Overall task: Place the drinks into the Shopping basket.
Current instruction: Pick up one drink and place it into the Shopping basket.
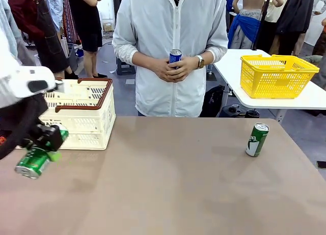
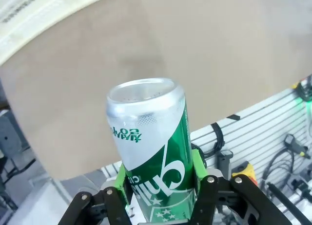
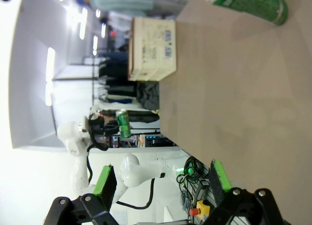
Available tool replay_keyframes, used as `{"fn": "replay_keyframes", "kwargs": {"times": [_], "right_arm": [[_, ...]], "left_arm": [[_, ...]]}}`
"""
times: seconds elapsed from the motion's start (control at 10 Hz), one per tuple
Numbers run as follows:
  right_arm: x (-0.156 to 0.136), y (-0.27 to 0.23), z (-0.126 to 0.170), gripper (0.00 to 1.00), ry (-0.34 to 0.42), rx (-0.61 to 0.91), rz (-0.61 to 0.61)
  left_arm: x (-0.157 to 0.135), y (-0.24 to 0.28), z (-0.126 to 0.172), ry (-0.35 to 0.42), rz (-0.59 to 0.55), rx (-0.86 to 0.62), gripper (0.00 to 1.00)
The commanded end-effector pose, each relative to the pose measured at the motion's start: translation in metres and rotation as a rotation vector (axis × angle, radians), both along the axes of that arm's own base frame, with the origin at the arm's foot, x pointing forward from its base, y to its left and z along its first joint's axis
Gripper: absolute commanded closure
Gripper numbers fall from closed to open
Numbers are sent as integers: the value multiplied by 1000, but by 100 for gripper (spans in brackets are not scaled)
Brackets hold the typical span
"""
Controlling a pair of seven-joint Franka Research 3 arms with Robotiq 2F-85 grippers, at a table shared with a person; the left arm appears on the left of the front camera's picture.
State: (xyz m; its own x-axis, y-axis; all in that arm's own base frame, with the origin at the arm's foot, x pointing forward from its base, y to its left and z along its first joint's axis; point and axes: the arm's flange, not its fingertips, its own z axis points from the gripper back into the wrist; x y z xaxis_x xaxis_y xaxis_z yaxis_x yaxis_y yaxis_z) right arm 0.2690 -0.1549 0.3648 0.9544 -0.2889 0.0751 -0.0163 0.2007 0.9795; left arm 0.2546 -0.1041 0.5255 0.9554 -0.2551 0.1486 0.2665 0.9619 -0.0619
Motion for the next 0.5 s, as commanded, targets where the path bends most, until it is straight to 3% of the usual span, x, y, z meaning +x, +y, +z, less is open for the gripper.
{"fn": "replay_keyframes", "kwargs": {"times": [0.0, 0.2, 0.3, 0.4], "right_arm": [[-2, -2, 5, 0, 22, 0, 10], [-2, -2, 5, 0, 22, 0, 10], [-2, -2, 5, 0, 22, 0, 10], [-2, -2, 5, 0, 22, 0, 10]], "left_arm": [[14, -11, -17, 38, -58, -5, 100], [14, -11, -17, 38, -58, -5, 100], [0, -2, -5, 17, -11, 4, 100], [24, 11, 13, 37, 78, 43, 100]]}}
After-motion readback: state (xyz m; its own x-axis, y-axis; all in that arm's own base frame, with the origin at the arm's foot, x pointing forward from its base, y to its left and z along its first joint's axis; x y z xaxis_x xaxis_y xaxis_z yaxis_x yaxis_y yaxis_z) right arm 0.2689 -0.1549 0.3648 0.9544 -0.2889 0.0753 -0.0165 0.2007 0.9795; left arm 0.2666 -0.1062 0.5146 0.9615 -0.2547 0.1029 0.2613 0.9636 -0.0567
